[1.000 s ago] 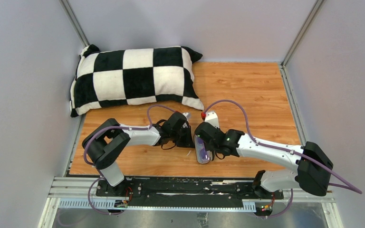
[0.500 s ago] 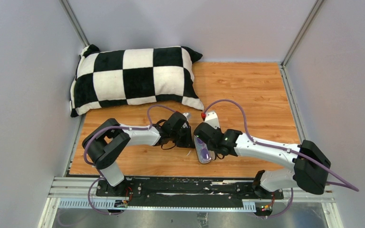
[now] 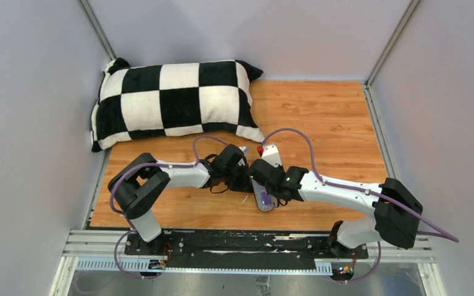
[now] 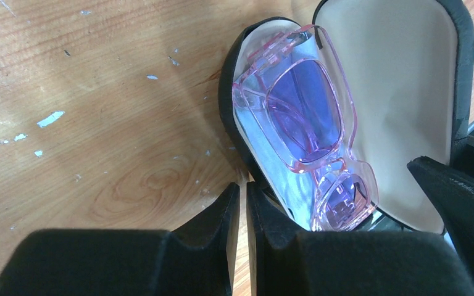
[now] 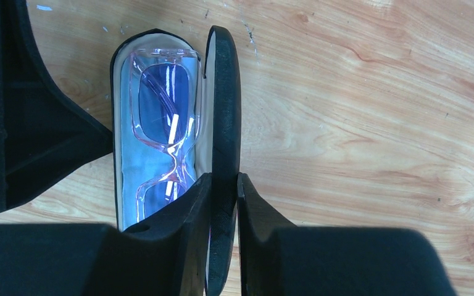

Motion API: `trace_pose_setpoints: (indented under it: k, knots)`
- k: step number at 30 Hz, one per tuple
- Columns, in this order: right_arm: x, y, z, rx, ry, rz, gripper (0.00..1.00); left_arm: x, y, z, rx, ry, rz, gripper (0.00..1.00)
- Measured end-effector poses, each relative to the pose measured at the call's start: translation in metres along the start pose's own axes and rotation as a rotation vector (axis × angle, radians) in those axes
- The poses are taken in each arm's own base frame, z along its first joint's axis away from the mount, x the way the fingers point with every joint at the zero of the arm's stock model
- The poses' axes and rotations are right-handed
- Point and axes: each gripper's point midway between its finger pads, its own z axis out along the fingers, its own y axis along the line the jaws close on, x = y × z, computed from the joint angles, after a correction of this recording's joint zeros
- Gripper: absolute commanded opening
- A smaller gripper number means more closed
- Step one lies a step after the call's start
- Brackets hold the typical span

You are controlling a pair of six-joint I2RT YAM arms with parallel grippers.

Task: Organize the sunglasses
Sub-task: Close the sunglasses case at the center of the board.

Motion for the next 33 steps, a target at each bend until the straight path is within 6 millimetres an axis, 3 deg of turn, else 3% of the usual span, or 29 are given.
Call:
trace_pose_setpoints:
  k: [8, 16, 21, 24, 29, 33]
  knots:
    - [-0.003, 0.012, 0.001, -0.012, -0.002, -0.017, 0.34, 0.0, 0.0, 0.001, -0.006, 0.008, -0.003, 0.18]
    - [-0.003, 0.048, 0.005, -0.14, 0.01, 0.036, 0.38, -0.002, -0.005, 0.005, 0.007, 0.008, 0.0, 0.17]
    - [-0.003, 0.049, 0.005, -0.149, 0.006, 0.047, 0.4, -0.002, -0.005, 0.005, 0.006, 0.008, 0.0, 0.17]
    - [-0.002, 0.05, 0.003, -0.162, -0.001, 0.06, 0.48, -0.002, -0.005, 0.005, 0.006, 0.007, 0.0, 0.17]
    - [-0.002, 0.056, -0.011, -0.237, -0.012, 0.095, 0.63, -0.003, -0.008, 0.005, 0.019, 0.002, 0.011, 0.17]
    - [-0.016, 0.048, -0.04, -0.303, -0.092, 0.152, 0.68, -0.003, -0.008, 0.006, 0.016, -0.003, 0.021, 0.18]
